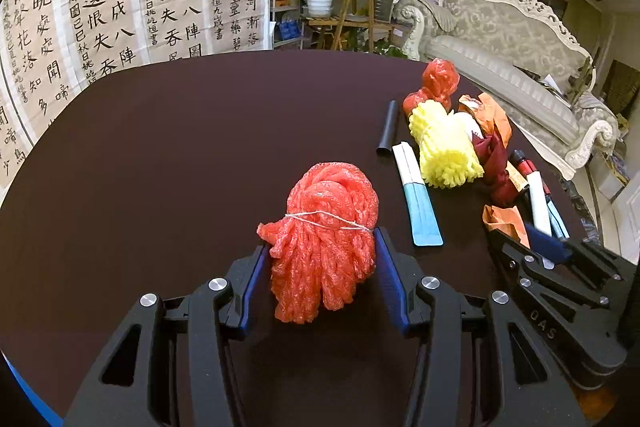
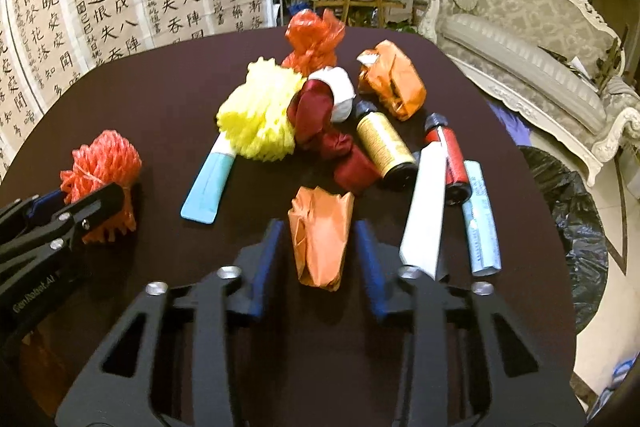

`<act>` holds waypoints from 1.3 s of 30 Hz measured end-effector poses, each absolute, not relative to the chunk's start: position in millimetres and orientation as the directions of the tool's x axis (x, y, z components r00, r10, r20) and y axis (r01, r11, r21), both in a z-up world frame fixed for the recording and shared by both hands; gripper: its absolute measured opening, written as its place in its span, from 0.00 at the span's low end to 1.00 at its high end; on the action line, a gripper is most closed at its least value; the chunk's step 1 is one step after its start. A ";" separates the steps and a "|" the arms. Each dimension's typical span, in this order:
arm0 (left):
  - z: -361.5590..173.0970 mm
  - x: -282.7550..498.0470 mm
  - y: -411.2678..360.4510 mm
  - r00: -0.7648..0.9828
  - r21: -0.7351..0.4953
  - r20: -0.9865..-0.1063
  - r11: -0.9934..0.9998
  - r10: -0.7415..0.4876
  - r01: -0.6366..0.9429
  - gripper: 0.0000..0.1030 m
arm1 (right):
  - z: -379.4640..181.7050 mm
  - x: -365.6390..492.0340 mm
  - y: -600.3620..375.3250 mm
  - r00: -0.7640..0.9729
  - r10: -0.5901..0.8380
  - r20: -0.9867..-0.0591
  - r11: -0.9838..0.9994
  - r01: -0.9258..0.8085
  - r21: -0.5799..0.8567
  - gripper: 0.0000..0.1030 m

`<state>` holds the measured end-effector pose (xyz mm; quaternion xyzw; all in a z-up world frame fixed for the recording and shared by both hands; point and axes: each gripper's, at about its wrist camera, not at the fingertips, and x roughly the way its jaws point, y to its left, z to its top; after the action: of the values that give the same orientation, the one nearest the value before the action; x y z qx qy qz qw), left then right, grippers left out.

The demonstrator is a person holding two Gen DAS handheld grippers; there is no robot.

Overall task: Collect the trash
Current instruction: 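Lower the right gripper onto the crumpled orange paper and close it, then drop the red net from the left gripper into the bin while the right drops the paper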

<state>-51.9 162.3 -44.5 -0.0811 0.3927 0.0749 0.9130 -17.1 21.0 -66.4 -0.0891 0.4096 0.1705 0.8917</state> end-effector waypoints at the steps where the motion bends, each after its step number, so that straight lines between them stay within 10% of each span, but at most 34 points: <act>1: -43.7 -52.2 162.3 0.682 -0.093 -0.728 0.976 0.070 -0.199 0.48 | -65.7 -18.1 20.6 0.606 0.231 -0.761 0.924 -0.381 -0.022 0.28; 39: -5.7 33.8 -39.5 0.743 -0.085 -0.632 0.972 -0.222 0.219 0.48 | -25.4 15.8 -204.6 0.794 -0.096 -0.600 0.994 0.104 -0.020 0.27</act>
<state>33.8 -39.5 -5.7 -0.0025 0.3388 -0.1182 0.9334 15.8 -204.6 -25.4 0.0069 0.3162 -0.0529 0.9472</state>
